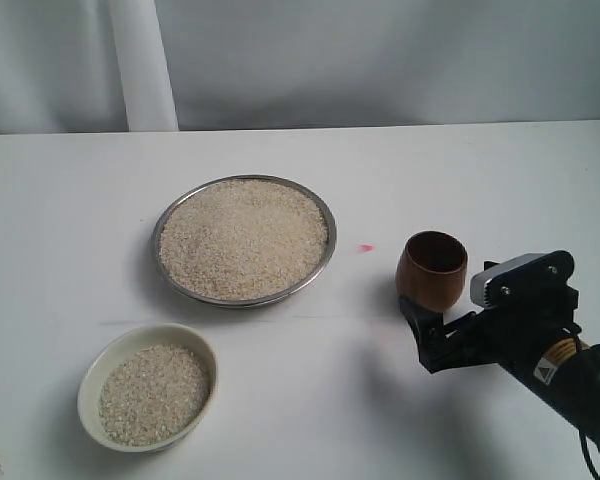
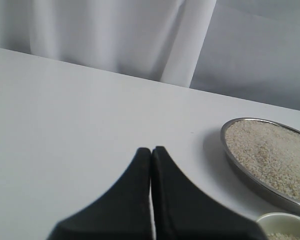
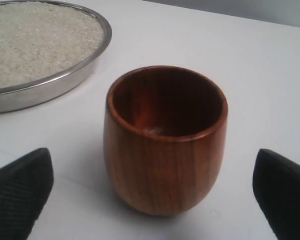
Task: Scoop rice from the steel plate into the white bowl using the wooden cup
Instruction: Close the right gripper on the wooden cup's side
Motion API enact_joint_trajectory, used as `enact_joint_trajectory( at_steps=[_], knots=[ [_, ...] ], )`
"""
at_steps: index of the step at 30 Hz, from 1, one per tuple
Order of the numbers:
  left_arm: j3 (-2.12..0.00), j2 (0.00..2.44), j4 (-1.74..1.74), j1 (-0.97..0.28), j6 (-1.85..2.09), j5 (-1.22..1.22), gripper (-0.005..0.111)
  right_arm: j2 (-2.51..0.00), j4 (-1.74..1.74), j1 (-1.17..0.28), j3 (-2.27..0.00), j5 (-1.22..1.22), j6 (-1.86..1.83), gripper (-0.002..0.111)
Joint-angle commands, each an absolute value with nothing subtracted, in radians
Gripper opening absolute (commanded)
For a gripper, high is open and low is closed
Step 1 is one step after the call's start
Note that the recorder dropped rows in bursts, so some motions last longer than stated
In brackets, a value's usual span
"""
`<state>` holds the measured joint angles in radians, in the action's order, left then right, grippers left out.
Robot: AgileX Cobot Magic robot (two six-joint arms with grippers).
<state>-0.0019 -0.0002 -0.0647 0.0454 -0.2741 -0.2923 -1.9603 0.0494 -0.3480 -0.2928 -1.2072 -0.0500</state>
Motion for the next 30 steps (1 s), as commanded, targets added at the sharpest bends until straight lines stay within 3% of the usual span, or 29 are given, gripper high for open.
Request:
enact_joint_trajectory(
  at_steps=[1,17,21,30],
  knots=[
    [0.000,0.000,-0.059,0.042,-0.277,-0.286,0.000,-1.963,0.041,-0.348,-0.326,-1.221,-0.040,0.105],
    [0.000,0.000,-0.059,0.042,-0.277,-0.286,0.000,-2.055,0.180,-0.279,-0.435,-1.221,-0.011,0.105],
    [0.000,0.000,-0.059,0.042,-0.277,-0.286,0.000,-2.055,0.191,-0.279,-0.502,-1.097,-0.011,0.105],
    [0.000,0.000,-0.059,0.042,-0.275,-0.286,0.000,-2.127,0.191,-0.277,-0.529,-1.154,-0.023,0.105]
  ],
)
